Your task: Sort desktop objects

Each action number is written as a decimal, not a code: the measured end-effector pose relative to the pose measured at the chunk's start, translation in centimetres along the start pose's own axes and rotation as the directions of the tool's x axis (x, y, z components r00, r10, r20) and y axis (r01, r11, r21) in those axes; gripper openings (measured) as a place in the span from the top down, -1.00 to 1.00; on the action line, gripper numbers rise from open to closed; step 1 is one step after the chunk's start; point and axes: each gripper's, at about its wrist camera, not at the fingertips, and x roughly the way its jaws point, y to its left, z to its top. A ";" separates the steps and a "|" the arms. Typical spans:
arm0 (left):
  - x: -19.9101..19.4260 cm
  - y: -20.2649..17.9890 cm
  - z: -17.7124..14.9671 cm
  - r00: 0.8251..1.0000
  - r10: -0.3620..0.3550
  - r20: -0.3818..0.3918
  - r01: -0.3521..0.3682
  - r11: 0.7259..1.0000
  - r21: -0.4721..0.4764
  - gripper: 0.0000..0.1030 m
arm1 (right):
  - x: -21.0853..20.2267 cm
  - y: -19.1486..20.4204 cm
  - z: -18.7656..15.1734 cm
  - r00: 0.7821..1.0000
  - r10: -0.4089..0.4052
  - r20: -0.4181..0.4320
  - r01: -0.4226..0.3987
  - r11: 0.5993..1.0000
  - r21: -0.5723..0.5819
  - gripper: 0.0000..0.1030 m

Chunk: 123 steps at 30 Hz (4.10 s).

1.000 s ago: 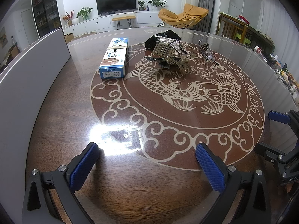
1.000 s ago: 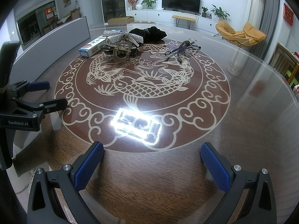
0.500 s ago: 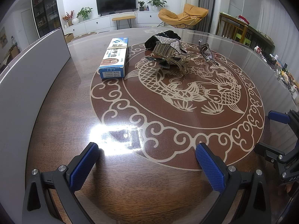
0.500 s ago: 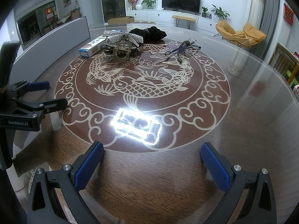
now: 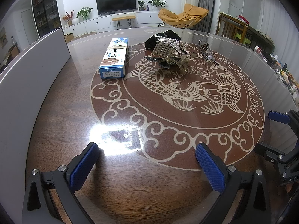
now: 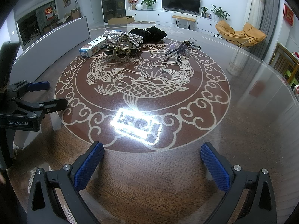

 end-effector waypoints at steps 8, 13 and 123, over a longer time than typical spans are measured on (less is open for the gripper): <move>0.0 0.0 0.0 1.000 -0.004 -0.005 0.004 1.000 0.013 -1.00 | 0.0 0.0 0.0 1.000 0.000 0.000 0.000 1.000 0.000 -1.00; -1.4 1.3 -1.4 0.998 -0.054 -0.011 0.055 0.996 0.074 -1.00 | 0.8 0.3 0.6 1.000 0.016 -0.001 -0.016 1.000 0.000 -1.00; -23.6 12.6 -4.0 0.930 0.077 0.361 0.040 0.951 -0.307 -0.94 | 0.0 6.6 4.4 0.991 0.018 0.134 -0.001 0.992 -0.127 -1.00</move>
